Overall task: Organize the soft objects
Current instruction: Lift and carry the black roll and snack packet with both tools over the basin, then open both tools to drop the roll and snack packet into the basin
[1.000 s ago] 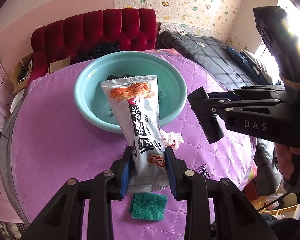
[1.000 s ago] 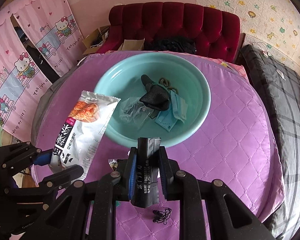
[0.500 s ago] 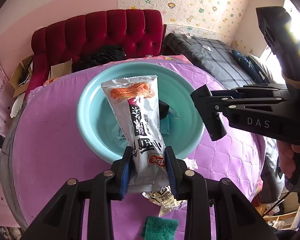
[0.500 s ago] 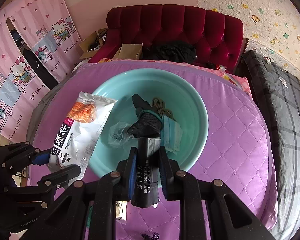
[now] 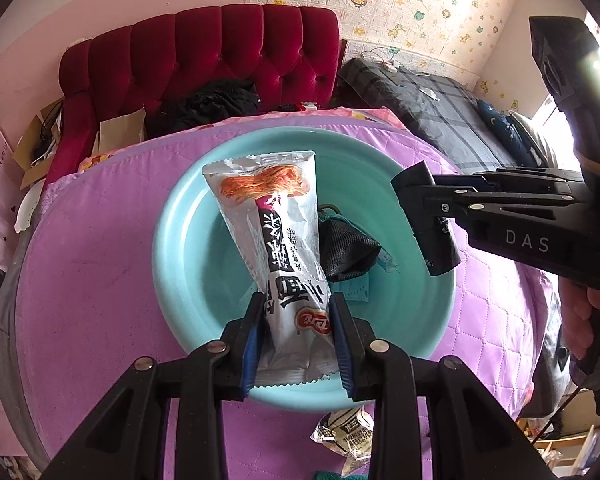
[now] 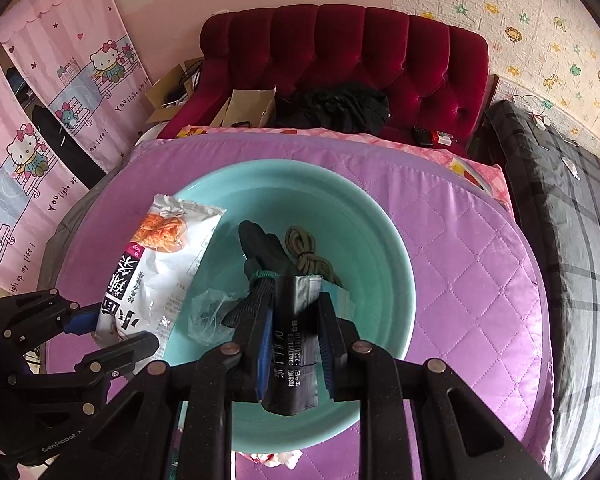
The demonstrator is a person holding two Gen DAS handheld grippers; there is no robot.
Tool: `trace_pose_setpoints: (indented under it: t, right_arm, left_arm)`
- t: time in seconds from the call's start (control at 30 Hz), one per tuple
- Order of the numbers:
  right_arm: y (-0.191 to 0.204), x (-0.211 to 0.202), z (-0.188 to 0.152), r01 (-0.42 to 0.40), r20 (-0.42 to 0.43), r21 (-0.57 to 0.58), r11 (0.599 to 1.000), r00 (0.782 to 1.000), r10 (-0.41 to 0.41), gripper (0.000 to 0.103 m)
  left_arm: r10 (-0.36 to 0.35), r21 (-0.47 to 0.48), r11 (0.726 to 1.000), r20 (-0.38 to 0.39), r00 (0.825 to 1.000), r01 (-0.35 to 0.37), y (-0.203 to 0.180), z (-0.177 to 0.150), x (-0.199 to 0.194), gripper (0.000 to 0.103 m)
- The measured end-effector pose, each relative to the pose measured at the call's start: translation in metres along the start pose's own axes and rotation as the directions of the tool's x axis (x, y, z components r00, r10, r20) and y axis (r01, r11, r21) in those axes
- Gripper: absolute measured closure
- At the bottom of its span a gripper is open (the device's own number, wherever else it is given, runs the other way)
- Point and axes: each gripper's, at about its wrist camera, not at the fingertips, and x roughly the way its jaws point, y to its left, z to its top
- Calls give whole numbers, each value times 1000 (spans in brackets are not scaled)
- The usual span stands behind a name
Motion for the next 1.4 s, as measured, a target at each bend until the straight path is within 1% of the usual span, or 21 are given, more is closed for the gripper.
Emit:
trace_pose_setpoints:
  t: [0.3, 0.43, 0.53, 0.7, 0.97, 1.07, 1.13, 1.17, 1.2, 1.23, 1.27, 1.3, 1.33, 1.4]
  right_arm:
    - [-7, 32, 18, 22, -12, 15, 1000, 1000, -21, 82]
    - [-11, 47, 24, 32, -25, 26, 999, 999, -31, 82]
    - [-13, 56, 27, 38, -36, 31, 999, 999, -36, 82]
    - [-15, 67, 29, 44, -50, 36, 998, 998, -42, 81]
    - [-18, 69, 28, 48, -48, 46, 998, 998, -45, 78]
    - [-19, 69, 29, 46, -44, 59, 997, 998, -44, 72]
    - [-18, 68, 30, 49, -44, 59, 997, 998, -47, 70]
    - [-18, 67, 30, 53, -44, 60, 997, 998, -51, 61]
    - [-18, 66, 29, 60, -39, 64, 996, 998, -58, 51]
    - [-18, 64, 29, 64, -37, 67, 996, 997, -61, 47]
    - [-17, 63, 28, 65, -39, 69, 996, 997, -62, 42]
    - [-17, 63, 27, 68, -43, 68, 995, 997, -65, 34]
    - [-16, 63, 26, 74, -46, 66, 995, 996, -71, 30]
    - [-14, 61, 24, 88, -42, 58, 994, 995, -85, 10]
  left_arm:
    - [-3, -12, 1000, -27, 1000, 2, 9, 18, 28, 68]
    - [-6, -13, 1000, -44, 999, 5, 11, 22, 41, 68]
    - [6, -18, 1000, -54, 998, -7, 15, 24, 51, 68]
    - [2, -21, 1000, -65, 998, -4, 17, 26, 59, 68]
    - [35, 2, 999, -65, 997, -35, 16, 27, 60, 68]
    - [35, 1, 999, -61, 998, -35, 16, 27, 60, 68]
    - [43, 0, 999, -57, 997, -43, 18, 28, 59, 68]
    - [47, 2, 999, -57, 997, -47, 18, 27, 58, 67]
    - [51, 4, 999, -56, 997, -51, 19, 27, 58, 59]
    - [52, 4, 999, -56, 997, -52, 19, 27, 57, 35]
    - [56, 4, 998, -57, 997, -56, 19, 26, 57, 21]
    - [63, 3, 998, -57, 996, -63, 19, 25, 56, 4]
    - [73, 2, 997, -54, 996, -73, 18, 25, 57, 2]
    - [101, 3, 995, -35, 994, -101, 17, 24, 55, 0]
